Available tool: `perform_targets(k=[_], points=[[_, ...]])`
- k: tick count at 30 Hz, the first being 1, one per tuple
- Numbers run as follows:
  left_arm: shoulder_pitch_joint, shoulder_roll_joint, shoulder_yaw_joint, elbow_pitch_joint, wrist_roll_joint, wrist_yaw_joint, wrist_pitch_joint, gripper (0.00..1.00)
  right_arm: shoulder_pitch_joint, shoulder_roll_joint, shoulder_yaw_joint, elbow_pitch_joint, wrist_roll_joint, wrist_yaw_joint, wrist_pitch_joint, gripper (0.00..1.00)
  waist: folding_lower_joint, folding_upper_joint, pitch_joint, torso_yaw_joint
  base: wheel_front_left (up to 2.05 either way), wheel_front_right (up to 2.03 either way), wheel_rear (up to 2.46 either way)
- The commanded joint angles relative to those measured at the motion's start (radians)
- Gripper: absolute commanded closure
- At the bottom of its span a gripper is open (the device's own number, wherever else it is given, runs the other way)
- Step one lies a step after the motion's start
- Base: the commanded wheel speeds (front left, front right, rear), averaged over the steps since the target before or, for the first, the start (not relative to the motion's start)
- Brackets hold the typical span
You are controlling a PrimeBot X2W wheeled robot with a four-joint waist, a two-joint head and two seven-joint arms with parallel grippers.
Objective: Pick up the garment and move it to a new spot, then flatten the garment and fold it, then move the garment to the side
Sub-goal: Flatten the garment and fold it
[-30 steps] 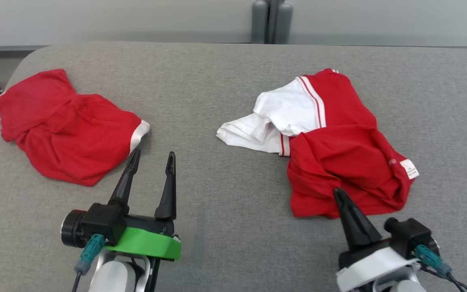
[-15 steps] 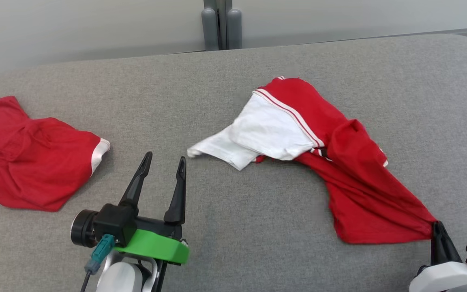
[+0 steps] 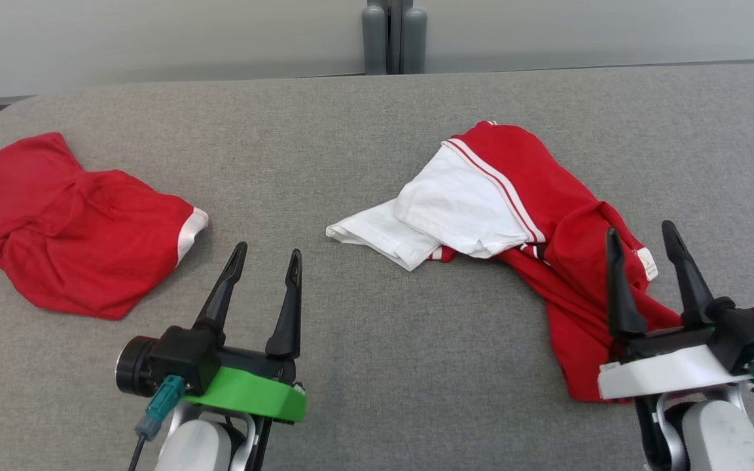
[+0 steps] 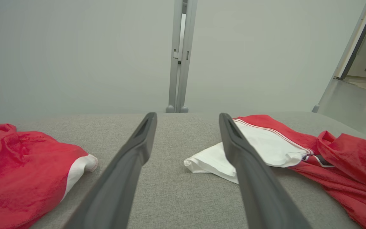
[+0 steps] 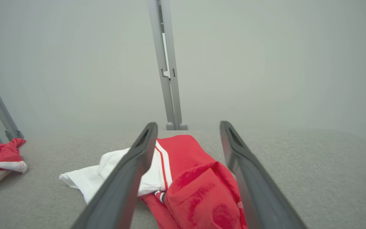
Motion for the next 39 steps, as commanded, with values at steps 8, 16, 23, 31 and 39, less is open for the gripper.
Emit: perform_targets(k=[8, 16, 23, 31, 39], points=[[-0.018, 0.002, 0.002, -0.040, -0.010, 0.006, 0.000, 0.00, 0.025, -0.003, 0.161, -0.029, -0.085, -0.002, -0.001, 0.00, 0.0000, 0.0000, -0.003, 0.042, 0.00, 0.00, 0.00], [0.010, 0.002, -0.009, -0.045, -0.012, 0.003, 0.000, 0.00, 0.003, -0.003, 0.158, 0.089, -0.162, -0.002, -0.001, 0.00, 0.0000, 0.0000, -0.007, 0.092, 0.00, 0.00, 0.00], [-0.002, 0.002, -0.016, -0.037, -0.017, 0.001, 0.000, 0.00, -0.076, -0.017, 0.143, 0.232, -0.258, -0.002, -0.001, 0.00, 0.0000, 0.0000, 0.021, 0.145, 0.00, 0.00, 0.00], [-0.032, 0.002, -0.032, -0.046, -0.038, -0.004, 0.000, 0.00, -0.173, -0.061, 0.095, 0.394, -0.386, -0.002, -0.001, 0.00, 0.0000, 0.0000, 0.079, 0.201, 0.00, 0.00, 0.00], [-0.046, 0.002, -0.040, -0.042, -0.045, 0.000, 0.000, 0.00, -0.218, -0.071, 0.065, 0.405, -0.433, -0.002, -0.001, 0.00, 0.0000, 0.0000, 0.105, 0.227, 0.00, 0.00, 0.00]])
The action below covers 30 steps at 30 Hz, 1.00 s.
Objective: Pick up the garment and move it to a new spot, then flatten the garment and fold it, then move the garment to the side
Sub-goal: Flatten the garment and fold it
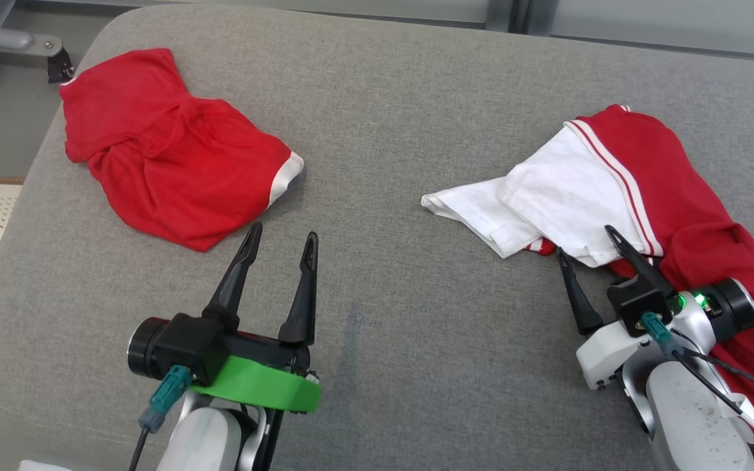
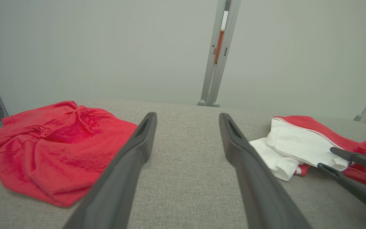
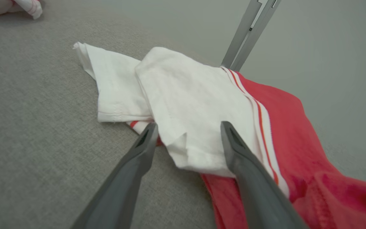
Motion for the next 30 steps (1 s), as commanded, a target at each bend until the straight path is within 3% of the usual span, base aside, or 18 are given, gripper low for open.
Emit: perform_targets(k=[1, 2, 3, 4, 5, 6, 20, 25, 30], points=[[-0.017, 0.002, -0.001, 0.002, -0.005, 0.002, 0.000, 0.00, -0.011, -0.008, -0.010, 0.006, -0.009, -0.002, -0.001, 0.00, 0.0000, 0.0000, 0.009, 0.010, 0.00, 0.00, 0.00], [-0.018, 0.002, -0.002, 0.003, -0.005, 0.003, 0.000, 0.00, -0.014, -0.008, -0.014, 0.010, -0.012, -0.002, -0.001, 0.00, 0.0000, 0.0000, 0.009, 0.010, 0.00, 0.00, 0.00], [-0.019, 0.002, -0.003, 0.004, -0.005, 0.004, 0.000, 0.00, -0.017, -0.007, -0.018, 0.014, -0.014, -0.002, -0.001, 0.43, 0.0000, 0.0000, 0.009, 0.010, 0.00, 0.00, 0.00], [-0.020, 0.002, -0.003, 0.004, -0.005, 0.005, 0.000, 0.00, -0.020, -0.006, -0.020, 0.017, -0.017, -0.002, -0.001, 0.60, 0.0000, 0.0000, 0.009, 0.009, 0.00, 0.00, 0.00], [-0.021, 0.002, -0.002, 0.004, -0.004, 0.006, 0.000, 0.00, -0.023, -0.005, -0.023, 0.021, -0.018, -0.002, -0.001, 0.94, 0.0000, 0.0000, 0.009, 0.008, 0.00, 0.00, 0.00], [-0.021, 0.002, -0.002, 0.005, -0.003, 0.006, 0.000, 0.00, -0.025, -0.003, -0.028, 0.021, -0.016, -0.002, -0.001, 1.00, 0.0000, 0.0000, 0.009, 0.007, 0.00, 0.00, 0.00], [-0.012, 0.002, 0.002, 0.013, 0.010, 0.006, 0.000, 0.00, -0.044, 0.001, -0.120, -0.094, 0.086, -0.002, -0.001, 1.00, 0.0000, 0.0000, -0.015, -0.038, 0.00, 0.00, 0.00], [-0.026, 0.002, -0.003, 0.008, 0.013, -0.001, 0.000, 0.00, -0.149, -0.061, -0.156, -0.077, 0.156, -0.002, 0.040, 1.00, 0.0000, 0.0000, 0.009, -0.047, 0.00, 0.00, 0.00], [-0.046, 0.002, -0.007, 0.009, 0.012, -0.011, 0.000, 0.00, -0.305, -0.169, -0.191, -0.033, 0.232, -0.002, 0.130, 1.00, 0.0000, 0.0000, 0.055, -0.030, 0.00, 0.00, 0.00]])
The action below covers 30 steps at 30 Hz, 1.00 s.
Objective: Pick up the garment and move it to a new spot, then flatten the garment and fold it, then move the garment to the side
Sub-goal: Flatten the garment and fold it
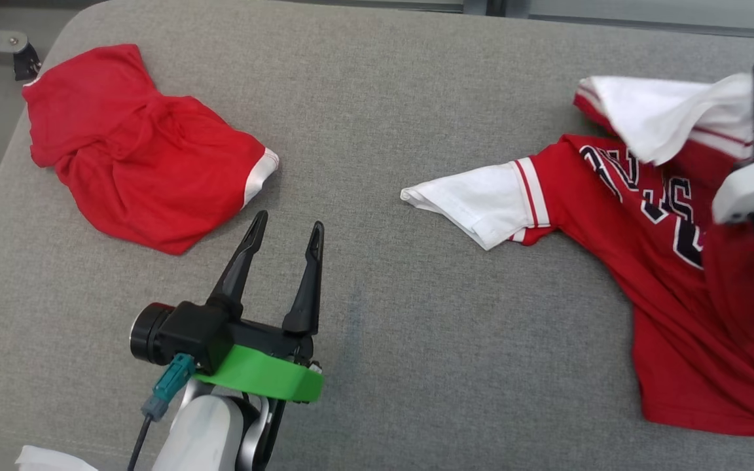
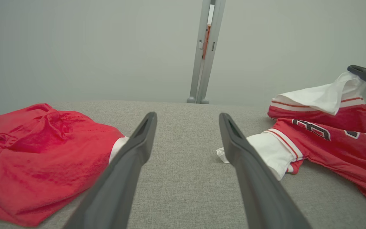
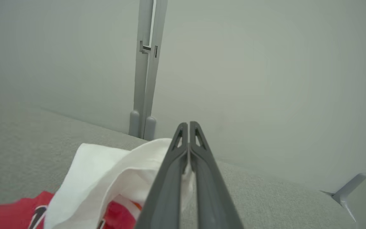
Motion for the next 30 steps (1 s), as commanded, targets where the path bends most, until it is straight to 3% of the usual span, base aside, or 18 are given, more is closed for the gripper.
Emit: perform_targets(k=[1, 5, 12, 17, 18, 25, 30], points=[[-0.018, 0.002, 0.001, -0.002, 0.000, -0.005, 0.000, 0.00, -0.040, -0.020, -0.010, 0.016, 0.019, -0.002, 0.024, 1.00, 0.0000, -0.0001, 0.029, 0.017, 0.00, 0.00, 0.00], [-0.035, 0.002, -0.006, -0.005, -0.011, -0.007, 0.000, 0.00, -0.146, -0.104, -0.051, 0.067, 0.036, -0.002, 0.090, 1.00, 0.0000, -0.0001, 0.058, 0.045, 0.00, 0.00, 0.00], [-0.051, 0.002, -0.021, -0.008, -0.026, 0.001, 0.000, 0.00, -0.311, -0.232, -0.105, 0.125, -0.057, -0.002, 0.100, 1.00, 0.0000, -0.0001, 0.084, 0.087, 0.00, 0.00, 0.00], [-0.054, 0.002, -0.023, -0.009, -0.029, 0.002, 0.000, 0.00, -0.411, -0.256, -0.120, 0.162, -0.123, -0.002, 0.091, 1.00, 0.0000, -0.0001, 0.089, 0.097, 0.00, 0.00, 0.00], [-0.054, 0.002, -0.023, -0.008, -0.028, 0.001, 0.000, 0.00, -0.429, -0.255, -0.127, 0.179, -0.131, -0.002, 0.092, 0.00, 0.0000, -0.0001, 0.089, 0.098, 0.00, 0.00, 0.00], [-0.051, 0.002, -0.018, -0.009, -0.027, 0.012, 0.000, 0.00, -0.409, -0.196, -0.128, 0.262, -0.161, -0.002, 0.037, 0.00, 0.0000, -0.0001, 0.074, 0.079, 0.00, 0.00, 0.00], [-0.032, 0.002, 0.003, -0.004, -0.005, 0.009, 0.000, 0.00, -0.336, -0.112, -0.112, 0.270, -0.123, -0.002, -0.050, 0.00, 0.0000, -0.0001, 0.041, 0.026, 0.00, 0.00, 0.00]])
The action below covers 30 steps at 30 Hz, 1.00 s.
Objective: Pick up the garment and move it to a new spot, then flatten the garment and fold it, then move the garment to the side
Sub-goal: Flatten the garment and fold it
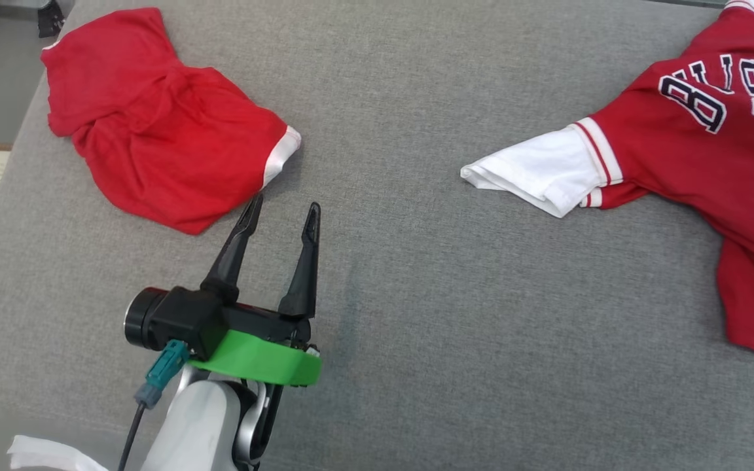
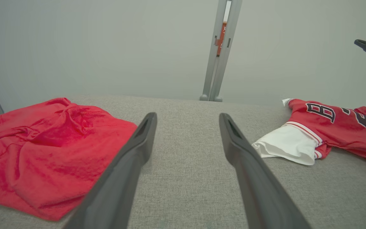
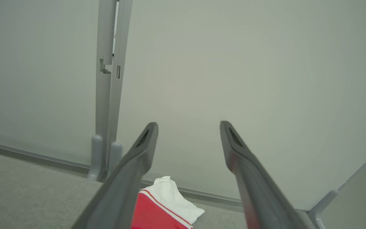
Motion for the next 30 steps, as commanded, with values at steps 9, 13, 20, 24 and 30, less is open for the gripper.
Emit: perform_targets(k=[9, 13, 20, 24, 30], points=[[0.026, 0.002, 0.066, -0.004, 0.037, 0.002, 0.000, 0.00, 0.275, 0.183, 0.093, -0.188, 0.193, -0.002, -0.082, 0.00, -0.0001, 0.0000, -0.100, -0.147, 0.00, 0.00, 0.00], [0.033, 0.002, 0.082, -0.007, 0.019, 0.011, 0.000, 0.00, 0.441, 0.237, 0.157, -0.316, 0.271, -0.002, -0.085, 0.00, -0.0001, 0.0000, -0.124, -0.182, 0.00, 0.00, 0.00], [0.056, 0.002, 0.069, 0.011, -0.016, 0.030, 0.000, 0.00, 0.700, 0.313, 0.222, -0.495, 0.352, -0.002, -0.086, 0.00, -0.0001, 0.0000, -0.161, -0.232, 0.00, 0.00, 0.00], [0.067, 0.002, 0.070, 0.025, -0.001, 0.027, 0.000, 0.00, 0.772, 0.334, 0.236, -0.526, 0.363, -0.002, -0.086, 0.00, -0.0001, 0.0000, -0.171, -0.258, 0.00, 0.00, 0.00], [0.062, 0.002, 0.075, 0.034, 0.019, 0.014, 0.000, 0.00, 0.772, 0.341, 0.275, -0.537, 0.354, -0.002, -0.086, 0.00, -0.0001, 0.0000, -0.163, -0.273, 0.00, 0.00, 0.00]])
